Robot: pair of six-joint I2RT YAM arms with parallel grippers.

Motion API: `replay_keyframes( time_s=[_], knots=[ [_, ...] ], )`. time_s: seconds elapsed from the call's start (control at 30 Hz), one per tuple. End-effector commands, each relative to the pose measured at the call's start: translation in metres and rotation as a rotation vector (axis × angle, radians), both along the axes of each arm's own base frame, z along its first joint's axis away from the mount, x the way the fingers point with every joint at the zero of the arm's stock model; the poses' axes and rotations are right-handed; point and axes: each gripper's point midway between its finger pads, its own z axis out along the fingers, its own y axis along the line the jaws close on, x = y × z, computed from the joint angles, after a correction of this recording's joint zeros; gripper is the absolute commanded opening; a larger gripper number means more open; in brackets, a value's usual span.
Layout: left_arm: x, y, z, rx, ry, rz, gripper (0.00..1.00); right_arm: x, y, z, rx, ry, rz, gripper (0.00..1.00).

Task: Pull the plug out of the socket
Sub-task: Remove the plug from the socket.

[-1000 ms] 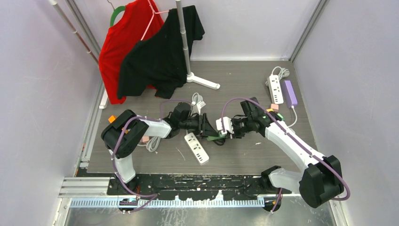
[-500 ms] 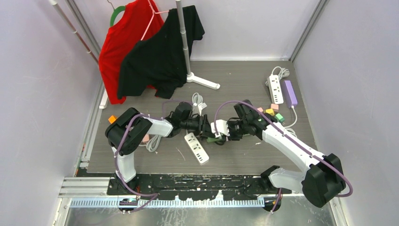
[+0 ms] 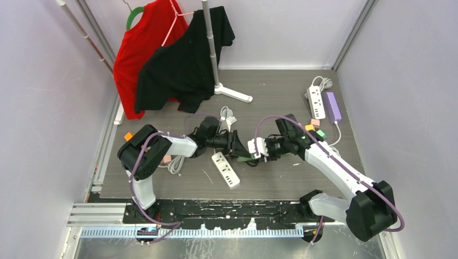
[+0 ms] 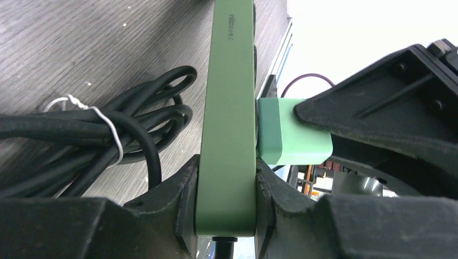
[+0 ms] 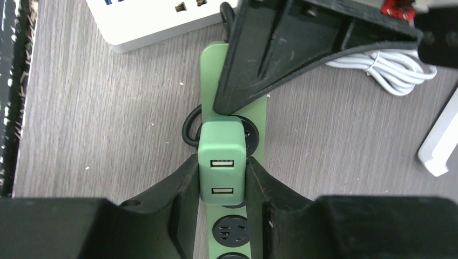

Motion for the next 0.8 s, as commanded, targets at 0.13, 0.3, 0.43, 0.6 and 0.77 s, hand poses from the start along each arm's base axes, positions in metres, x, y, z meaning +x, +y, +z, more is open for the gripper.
replay_keyframes(
  time_s=[0.13, 0.3, 0.43, 0.6, 0.77],
  knots=[
    [0.029, 0.003, -0.014, 0.077, 0.013, 0.120, 0.00, -0.054, 0.045, 0.003, 0.019, 0.050, 0.230, 0.01],
    [0.023, 0.001, -0.019, 0.097, 0.018, 0.098, 0.00, -0.013, 0.030, 0.020, 0.047, 0.021, 0.028, 0.01],
    [0.023, 0.017, -0.024, 0.112, 0.031, 0.106, 0.00, -0.005, -0.017, 0.009, -0.048, -0.004, -0.010, 0.01],
    [0.027, 0.031, -0.026, 0.112, 0.040, 0.117, 0.00, -0.022, -0.026, 0.005, -0.052, 0.034, 0.051, 0.01],
    [0.029, 0.018, -0.024, 0.132, 0.023, 0.119, 0.00, -0.034, 0.022, 0.015, 0.016, 0.023, 0.111, 0.01]
  ],
)
